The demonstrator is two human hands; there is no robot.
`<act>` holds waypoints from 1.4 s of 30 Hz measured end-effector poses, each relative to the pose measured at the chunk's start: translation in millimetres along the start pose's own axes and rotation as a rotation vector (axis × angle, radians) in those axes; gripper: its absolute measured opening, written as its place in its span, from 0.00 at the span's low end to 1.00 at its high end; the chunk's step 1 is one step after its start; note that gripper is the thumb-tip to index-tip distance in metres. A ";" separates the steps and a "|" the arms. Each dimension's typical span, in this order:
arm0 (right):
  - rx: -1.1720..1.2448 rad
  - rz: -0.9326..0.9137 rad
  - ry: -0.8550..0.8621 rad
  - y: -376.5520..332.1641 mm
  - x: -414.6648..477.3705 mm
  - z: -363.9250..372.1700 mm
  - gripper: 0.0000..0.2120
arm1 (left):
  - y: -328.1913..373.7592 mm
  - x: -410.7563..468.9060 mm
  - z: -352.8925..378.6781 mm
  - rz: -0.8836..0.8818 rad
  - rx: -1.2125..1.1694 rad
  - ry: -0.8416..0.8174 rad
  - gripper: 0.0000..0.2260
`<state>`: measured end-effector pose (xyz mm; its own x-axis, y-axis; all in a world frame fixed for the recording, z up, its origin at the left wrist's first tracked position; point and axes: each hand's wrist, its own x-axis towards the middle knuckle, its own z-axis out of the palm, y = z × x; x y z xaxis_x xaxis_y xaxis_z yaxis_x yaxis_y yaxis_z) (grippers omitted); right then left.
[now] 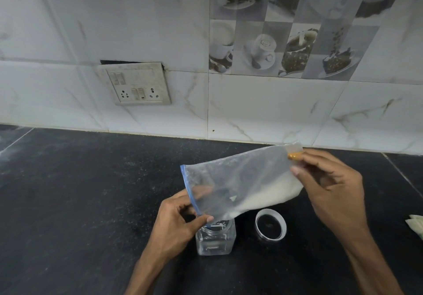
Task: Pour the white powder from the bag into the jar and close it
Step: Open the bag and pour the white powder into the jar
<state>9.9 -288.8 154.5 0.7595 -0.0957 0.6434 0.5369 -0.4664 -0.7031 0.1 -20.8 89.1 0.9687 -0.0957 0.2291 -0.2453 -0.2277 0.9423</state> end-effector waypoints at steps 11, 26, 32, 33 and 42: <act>-0.032 -0.047 0.003 6.7 -5.9 -2.3 0.16 | -8.0 -0.9 1.1 -0.016 -0.034 0.026 0.25; 0.077 0.009 0.027 8.5 -4.9 -0.3 0.21 | -2.2 -0.5 7.2 -0.015 -0.051 0.064 0.28; 0.102 0.011 0.040 10.3 -7.0 2.5 0.20 | -3.5 -1.9 5.8 -0.008 -0.056 0.075 0.29; 0.103 0.017 0.050 11.7 -7.5 2.7 0.20 | -4.0 -2.0 5.5 -0.006 -0.057 0.073 0.29; 0.162 0.041 0.084 11.0 -8.2 4.3 0.18 | -7.8 -4.1 7.8 -0.019 -0.054 0.084 0.29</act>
<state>11.2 -289.3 140.2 0.7523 -0.1877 0.6315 0.5633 -0.3139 -0.7643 -2.3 -26.1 78.9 0.9734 -0.0103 0.2288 -0.2270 -0.1759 0.9579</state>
